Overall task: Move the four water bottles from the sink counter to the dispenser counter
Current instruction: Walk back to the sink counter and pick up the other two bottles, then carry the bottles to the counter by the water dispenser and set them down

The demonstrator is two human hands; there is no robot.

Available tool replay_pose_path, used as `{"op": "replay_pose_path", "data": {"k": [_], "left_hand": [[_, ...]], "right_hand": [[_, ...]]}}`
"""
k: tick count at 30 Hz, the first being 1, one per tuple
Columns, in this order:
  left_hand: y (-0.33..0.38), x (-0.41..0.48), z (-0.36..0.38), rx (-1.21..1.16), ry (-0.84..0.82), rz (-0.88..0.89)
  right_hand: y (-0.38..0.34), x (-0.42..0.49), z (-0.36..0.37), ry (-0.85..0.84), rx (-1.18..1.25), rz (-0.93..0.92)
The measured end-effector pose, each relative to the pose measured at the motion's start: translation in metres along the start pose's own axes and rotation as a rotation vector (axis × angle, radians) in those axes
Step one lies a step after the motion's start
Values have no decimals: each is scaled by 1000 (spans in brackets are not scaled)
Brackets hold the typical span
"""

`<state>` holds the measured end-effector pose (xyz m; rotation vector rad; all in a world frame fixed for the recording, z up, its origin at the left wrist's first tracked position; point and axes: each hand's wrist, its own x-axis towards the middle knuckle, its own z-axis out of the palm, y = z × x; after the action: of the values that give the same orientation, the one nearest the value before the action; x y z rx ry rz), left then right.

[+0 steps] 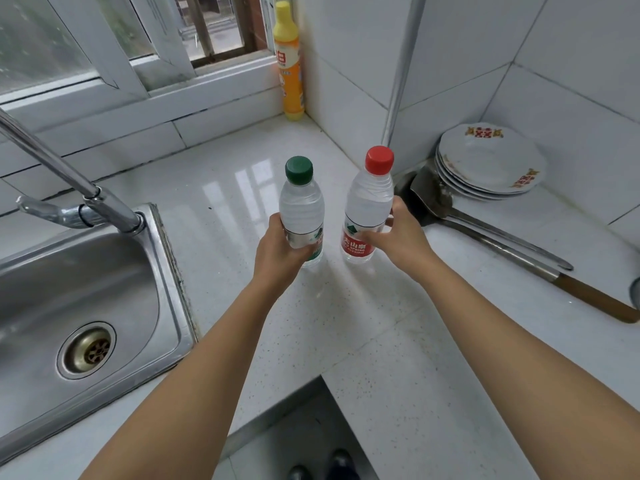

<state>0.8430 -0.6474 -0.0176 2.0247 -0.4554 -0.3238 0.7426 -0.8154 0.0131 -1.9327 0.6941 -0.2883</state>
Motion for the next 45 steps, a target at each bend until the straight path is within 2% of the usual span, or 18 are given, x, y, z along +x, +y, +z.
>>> {"op": "replay_pose_path", "data": {"k": [9,16,33,37,45], "left_hand": [[27,-27,2,43,-66,127],[66,-56,10,65,-212,282],[127,-213,96,28,-782,586],[143,-271,120,16,-910,659],[166,-418,152,-29,-1164,810]], "right_hand": [[-3,-53,-50,139,-3,16],[2,-130,-79,319,-11,65],[30,-393,-110,909,34,316],[34,-467,-113,1044,24,335],[41,-633,-103,1319,-20,514]]}}
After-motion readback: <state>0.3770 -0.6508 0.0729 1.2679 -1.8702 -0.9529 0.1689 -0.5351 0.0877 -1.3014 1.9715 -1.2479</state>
